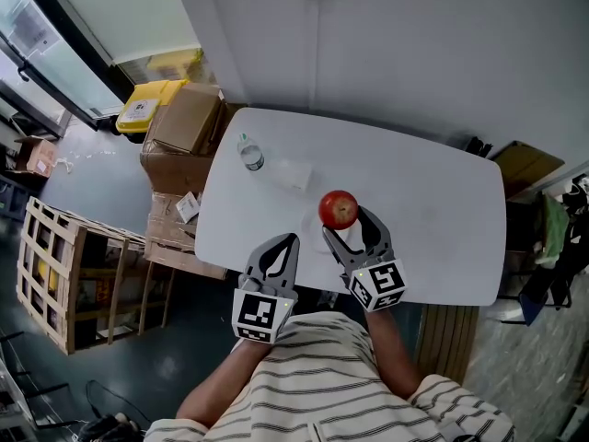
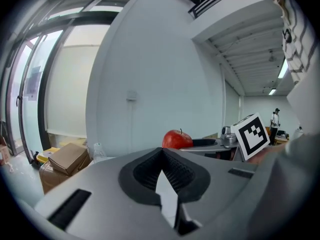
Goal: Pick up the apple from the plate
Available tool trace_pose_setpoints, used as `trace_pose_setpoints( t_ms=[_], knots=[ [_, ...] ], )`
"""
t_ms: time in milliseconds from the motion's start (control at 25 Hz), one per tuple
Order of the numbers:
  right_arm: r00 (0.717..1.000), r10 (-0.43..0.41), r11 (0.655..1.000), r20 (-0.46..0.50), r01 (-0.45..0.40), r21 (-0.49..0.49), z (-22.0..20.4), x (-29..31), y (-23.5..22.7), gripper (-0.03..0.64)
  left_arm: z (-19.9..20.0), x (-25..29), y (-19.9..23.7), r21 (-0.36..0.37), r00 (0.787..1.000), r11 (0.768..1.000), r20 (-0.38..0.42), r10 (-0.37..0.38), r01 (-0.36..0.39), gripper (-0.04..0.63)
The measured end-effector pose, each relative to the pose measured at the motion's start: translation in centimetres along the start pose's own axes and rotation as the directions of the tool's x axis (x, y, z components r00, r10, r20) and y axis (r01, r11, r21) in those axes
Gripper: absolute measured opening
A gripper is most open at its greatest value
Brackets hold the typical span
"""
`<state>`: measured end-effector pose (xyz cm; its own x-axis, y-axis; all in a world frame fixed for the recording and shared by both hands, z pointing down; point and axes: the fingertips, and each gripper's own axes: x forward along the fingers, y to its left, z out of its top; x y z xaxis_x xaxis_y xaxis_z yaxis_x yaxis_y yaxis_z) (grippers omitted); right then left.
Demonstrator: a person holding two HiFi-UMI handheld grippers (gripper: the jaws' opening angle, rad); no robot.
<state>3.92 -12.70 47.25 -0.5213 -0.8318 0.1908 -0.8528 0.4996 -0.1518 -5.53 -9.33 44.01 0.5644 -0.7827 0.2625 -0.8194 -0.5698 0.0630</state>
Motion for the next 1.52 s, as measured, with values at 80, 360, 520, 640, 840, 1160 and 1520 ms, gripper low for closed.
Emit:
trace_pose_setpoints(
  t_ms=[80,360,520,640,840,1160,1520],
  knots=[
    [1.000,-0.002,1.000,0.001,0.002,-0.006,0.3,-0.2,0.3,0.333,0.4,-0.1,-0.1,0.000,1.000,1.000,0.011,-0.001,0.001,0.003],
    [1.000,-0.010,1.000,0.010,0.010,-0.018,1.3,-0.8,0.8,0.333,1.4,-0.1,-0.4,-0.004,0.999,1.000,0.039,-0.002,0.002,0.003],
    [1.000,-0.011,1.000,0.023,0.012,-0.017,2.0,-1.3,1.1,0.333,1.7,-0.3,-0.4,-0.011,0.998,1.000,0.057,0.004,-0.003,0.003],
    [0.999,-0.015,1.000,0.036,0.016,-0.023,2.8,-1.6,1.3,0.333,2.0,-0.3,-0.4,-0.017,0.997,1.000,0.072,0.007,-0.005,0.003],
    [0.998,-0.026,0.999,0.052,0.027,-0.026,4.1,-2.1,1.6,0.333,2.6,-0.5,-0.5,-0.019,0.996,1.000,0.087,0.000,0.002,0.003],
    [0.997,-0.039,0.998,0.062,0.041,-0.039,4.9,-2.6,2.0,0.333,2.9,-0.4,-0.8,-0.020,0.995,1.000,0.103,-0.008,0.010,0.003],
    [0.997,-0.037,0.997,0.066,0.041,-0.059,5.3,-2.5,2.5,0.333,2.9,-0.4,-0.4,-0.025,0.994,1.000,0.106,-0.010,0.012,0.003]
  ],
)
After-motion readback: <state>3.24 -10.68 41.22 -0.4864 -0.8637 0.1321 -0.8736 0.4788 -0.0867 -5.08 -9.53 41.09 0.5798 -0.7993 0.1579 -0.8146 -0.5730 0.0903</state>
